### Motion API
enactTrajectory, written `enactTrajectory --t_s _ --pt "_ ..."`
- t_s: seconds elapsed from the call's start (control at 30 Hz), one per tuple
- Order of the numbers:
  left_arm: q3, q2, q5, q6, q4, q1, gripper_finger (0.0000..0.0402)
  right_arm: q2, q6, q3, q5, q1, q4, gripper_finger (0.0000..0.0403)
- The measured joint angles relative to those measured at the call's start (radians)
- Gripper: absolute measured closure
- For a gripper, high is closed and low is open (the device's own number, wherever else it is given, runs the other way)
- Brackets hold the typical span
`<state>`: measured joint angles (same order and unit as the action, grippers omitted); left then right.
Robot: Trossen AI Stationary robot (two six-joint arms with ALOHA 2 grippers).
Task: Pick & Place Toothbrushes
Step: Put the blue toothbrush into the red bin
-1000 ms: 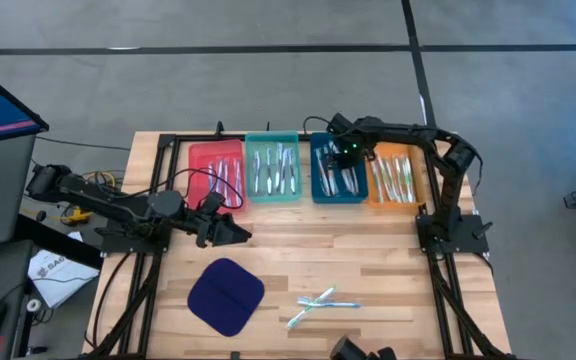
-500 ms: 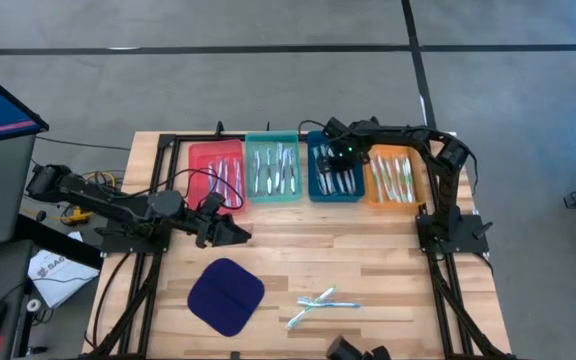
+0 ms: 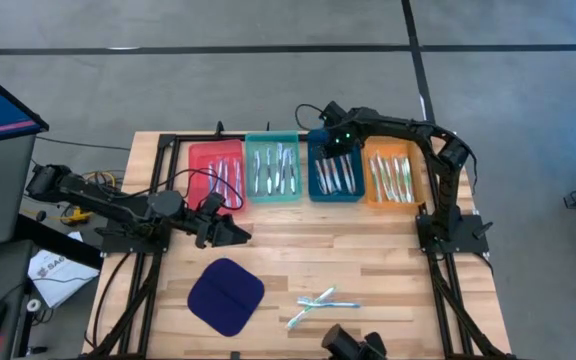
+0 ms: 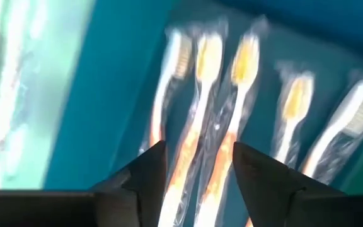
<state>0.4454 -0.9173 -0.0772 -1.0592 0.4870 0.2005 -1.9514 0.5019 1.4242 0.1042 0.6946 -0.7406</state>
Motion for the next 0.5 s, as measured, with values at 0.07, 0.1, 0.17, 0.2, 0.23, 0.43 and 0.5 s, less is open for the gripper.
enactTrajectory --t_s 0.07,0.1,0.17,0.2,0.23,0.43,0.5 --pt "0.0 0.0 0.0 0.0 0.0 0.0 0.0198 0.0 -0.021 0.04 0.0 0.01 -0.027 0.0223" --pt "0.0 0.0 0.0 0.0 0.0 0.0 0.0198 0.0 -0.03 0.06 0.0 0.015 -0.046 0.0221" --pt "0.0 0.0 0.0 -0.001 0.0 0.0 0.0198 0.0 -0.042 0.107 0.0 0.024 -0.086 0.0219" --pt "0.0 0.0 0.0 -0.004 0.0 0.0 0.0198 0.0 -0.053 0.133 0.0 0.027 -0.106 0.0218" --pt "0.0 0.0 0.0 -0.008 0.001 0.0 0.0198 0.0 -0.069 0.161 0.001 0.029 -0.123 0.0218" --pt "0.0 0.0 0.0 -0.023 0.001 0.0 0.0198 0.0 -0.153 0.332 0.059 0.017 -0.309 0.0229" --pt "0.0 0.0 -0.003 -0.023 0.002 0.0 0.0198 0.0 -0.189 0.369 0.089 -0.001 -0.368 0.0233"
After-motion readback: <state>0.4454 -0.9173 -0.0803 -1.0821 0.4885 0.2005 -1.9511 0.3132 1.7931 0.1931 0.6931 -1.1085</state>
